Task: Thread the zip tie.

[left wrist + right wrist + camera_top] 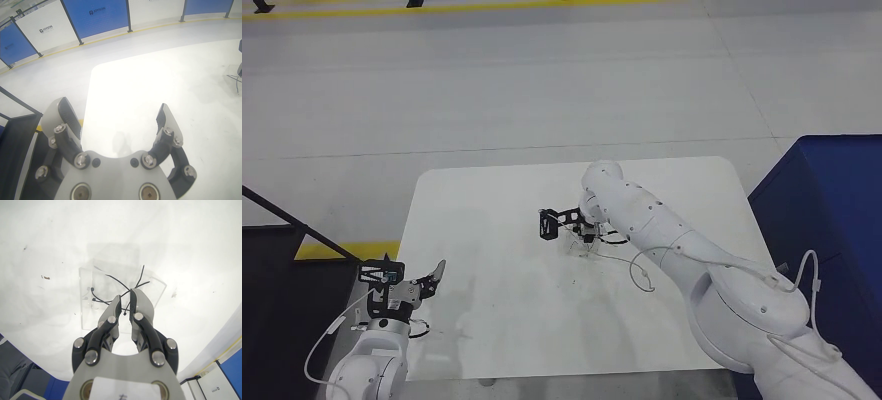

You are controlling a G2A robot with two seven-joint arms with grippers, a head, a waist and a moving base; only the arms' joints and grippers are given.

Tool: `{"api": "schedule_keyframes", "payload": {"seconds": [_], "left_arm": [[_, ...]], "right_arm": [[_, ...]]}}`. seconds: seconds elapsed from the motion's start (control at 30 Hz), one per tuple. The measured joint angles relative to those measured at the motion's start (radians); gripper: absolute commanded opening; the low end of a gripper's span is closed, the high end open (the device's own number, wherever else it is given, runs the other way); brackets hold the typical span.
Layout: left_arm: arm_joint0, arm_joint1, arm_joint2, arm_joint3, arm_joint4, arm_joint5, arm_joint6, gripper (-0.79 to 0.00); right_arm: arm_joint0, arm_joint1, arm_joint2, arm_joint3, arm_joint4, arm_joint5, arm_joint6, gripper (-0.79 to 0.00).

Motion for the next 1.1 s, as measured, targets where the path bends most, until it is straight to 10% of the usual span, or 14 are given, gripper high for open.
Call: {"api": "schedule_keyframes", "payload": {"seconds": [1.1], "left_arm": [[0.0,0.0,0.0,0.0,0.0,0.0,0.0,0.0]], "right_arm": [[0.021,-0.103,0.006,0.189,-0.056,-0.069,-0.138,-0.785]]}}
